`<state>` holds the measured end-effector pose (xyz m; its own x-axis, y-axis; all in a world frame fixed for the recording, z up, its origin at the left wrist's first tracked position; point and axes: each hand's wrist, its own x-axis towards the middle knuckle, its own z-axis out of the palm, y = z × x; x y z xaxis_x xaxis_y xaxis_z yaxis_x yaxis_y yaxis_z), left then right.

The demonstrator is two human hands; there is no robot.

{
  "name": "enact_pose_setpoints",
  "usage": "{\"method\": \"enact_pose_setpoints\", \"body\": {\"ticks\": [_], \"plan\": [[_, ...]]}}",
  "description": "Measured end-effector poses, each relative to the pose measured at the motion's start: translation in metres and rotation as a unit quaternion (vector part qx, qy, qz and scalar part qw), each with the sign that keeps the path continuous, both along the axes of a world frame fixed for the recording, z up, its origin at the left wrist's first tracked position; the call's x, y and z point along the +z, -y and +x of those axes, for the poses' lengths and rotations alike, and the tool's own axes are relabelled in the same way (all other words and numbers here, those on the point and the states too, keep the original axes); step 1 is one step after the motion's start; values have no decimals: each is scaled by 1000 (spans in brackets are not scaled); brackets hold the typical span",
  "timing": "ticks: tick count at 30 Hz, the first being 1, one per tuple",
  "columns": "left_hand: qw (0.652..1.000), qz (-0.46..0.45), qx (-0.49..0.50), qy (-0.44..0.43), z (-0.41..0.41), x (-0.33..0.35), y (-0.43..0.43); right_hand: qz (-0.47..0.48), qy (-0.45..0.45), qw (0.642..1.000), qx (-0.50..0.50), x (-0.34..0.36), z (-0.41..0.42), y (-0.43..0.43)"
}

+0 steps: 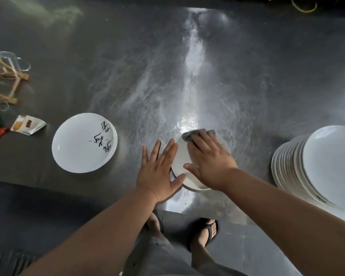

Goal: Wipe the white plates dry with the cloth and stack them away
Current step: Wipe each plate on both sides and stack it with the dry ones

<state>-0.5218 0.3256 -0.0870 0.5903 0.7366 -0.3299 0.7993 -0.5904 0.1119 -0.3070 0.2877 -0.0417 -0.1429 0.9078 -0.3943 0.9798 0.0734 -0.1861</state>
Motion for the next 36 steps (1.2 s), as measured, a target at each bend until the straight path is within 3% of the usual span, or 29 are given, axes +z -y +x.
{"method": "enact_pose_setpoints", "body": {"ticks": [3,7,10,13,15,19,22,27,32,36], "plan": [[1000,1,8,18,-2,-1,0,-2,-31,999,-14,-9,-8,3],[999,-5,12,30,-2,-4,1,-14,-89,993,75,-8,-18,53],[1000,-7,12,18,0,-2,0,-4,-55,992,110,-10,-1,41],[1000,-6,11,10,1,0,0,-15,-9,998,52,-11,5,12],[1000,-4,13,15,-1,0,0,-18,-41,998,41,-10,-2,15],[1000,1,17,25,0,-3,1,-39,-103,987,119,-2,-4,62],[1000,3,19,19,0,-2,1,-40,-63,991,115,0,14,52],[999,7,19,29,0,-2,1,-33,8,999,25,-1,12,21],[998,13,22,52,-1,-5,2,-45,-34,988,145,-9,-3,78],[999,12,25,46,-1,-5,1,-8,20,997,70,-8,20,49]]}}
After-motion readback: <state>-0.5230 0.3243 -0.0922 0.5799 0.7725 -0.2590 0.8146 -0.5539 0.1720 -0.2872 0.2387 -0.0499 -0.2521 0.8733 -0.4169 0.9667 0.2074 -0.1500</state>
